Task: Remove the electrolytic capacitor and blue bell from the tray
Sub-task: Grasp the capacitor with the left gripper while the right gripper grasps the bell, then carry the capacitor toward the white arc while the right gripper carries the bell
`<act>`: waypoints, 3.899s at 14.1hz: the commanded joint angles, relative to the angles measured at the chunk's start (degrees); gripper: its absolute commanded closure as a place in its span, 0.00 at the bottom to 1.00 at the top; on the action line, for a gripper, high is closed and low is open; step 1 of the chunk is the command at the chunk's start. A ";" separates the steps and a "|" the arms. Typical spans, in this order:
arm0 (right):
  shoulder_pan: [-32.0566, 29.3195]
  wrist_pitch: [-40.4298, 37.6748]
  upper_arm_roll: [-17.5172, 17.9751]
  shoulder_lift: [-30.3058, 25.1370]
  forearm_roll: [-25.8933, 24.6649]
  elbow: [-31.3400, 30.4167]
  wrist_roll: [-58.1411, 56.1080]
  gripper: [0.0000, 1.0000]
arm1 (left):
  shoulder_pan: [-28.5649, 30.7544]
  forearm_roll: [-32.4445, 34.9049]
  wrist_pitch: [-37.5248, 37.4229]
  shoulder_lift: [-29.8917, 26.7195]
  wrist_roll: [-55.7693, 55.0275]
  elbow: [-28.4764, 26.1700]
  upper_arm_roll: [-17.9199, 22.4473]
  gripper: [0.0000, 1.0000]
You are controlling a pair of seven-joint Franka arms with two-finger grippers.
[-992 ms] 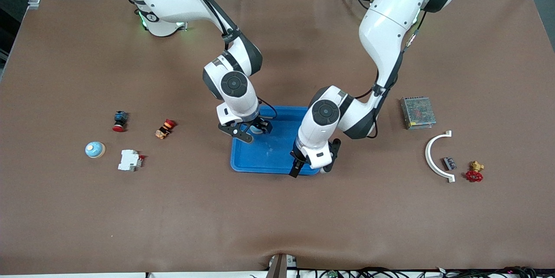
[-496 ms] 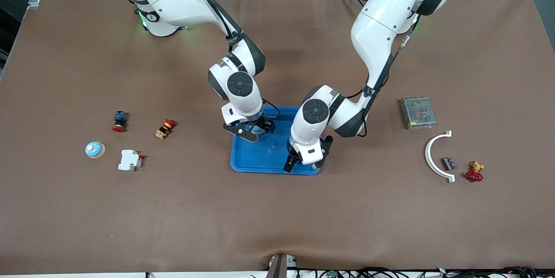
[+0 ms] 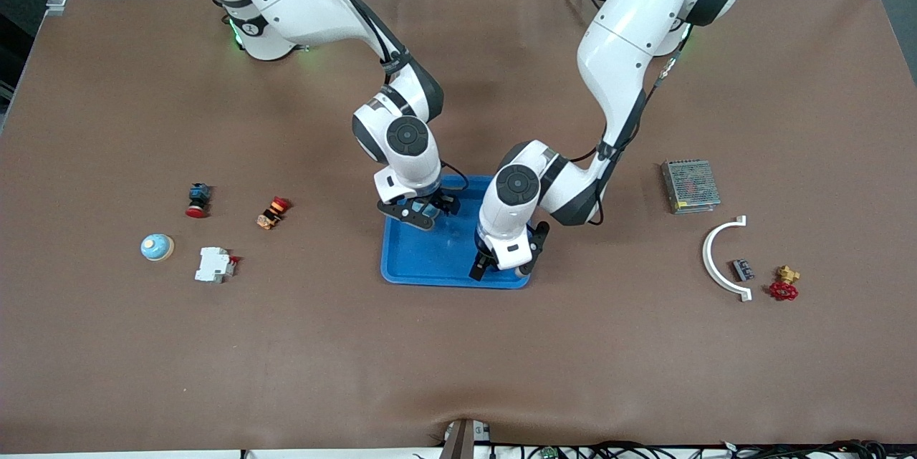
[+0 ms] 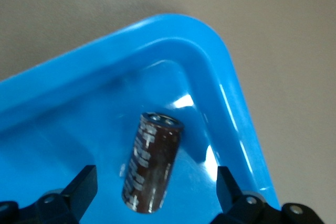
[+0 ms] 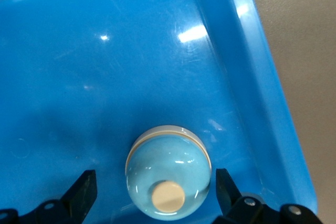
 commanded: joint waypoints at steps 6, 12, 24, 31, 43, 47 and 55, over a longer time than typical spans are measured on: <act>0.82 2.26 -1.47 1.23 -2.98 -0.55 1.98 0.00 | -0.12 0.58 -4.03 -0.66 -1.64 0.15 0.96 0.43; 0.82 1.91 -1.38 1.06 -2.90 -0.37 1.98 0.61 | 0.14 0.49 -8.59 -2.42 -1.47 0.76 1.05 1.00; -4.27 -9.41 -0.77 -3.41 -1.58 5.69 -3.54 1.00 | 3.13 0.15 -18.69 -10.50 3.25 0.85 0.78 1.00; -17.79 -21.64 -0.77 -9.05 1.50 8.86 -33.04 1.00 | 15.06 -0.30 -31.54 -16.83 32.06 0.50 0.26 1.00; -43.99 -18.58 -1.03 -5.54 1.41 9.03 -83.07 1.00 | 31.78 0.76 -17.78 -28.52 78.33 -21.70 0.34 1.00; -48.74 -14.71 -1.03 -1.59 1.23 10.26 -92.49 1.00 | 31.87 3.91 -9.49 -27.65 81.67 -28.49 0.34 1.00; -54.81 -10.14 -1.03 5.36 1.23 15.80 -104.80 1.00 | 34.95 7.25 -8.08 -24.57 89.23 -30.17 0.34 1.00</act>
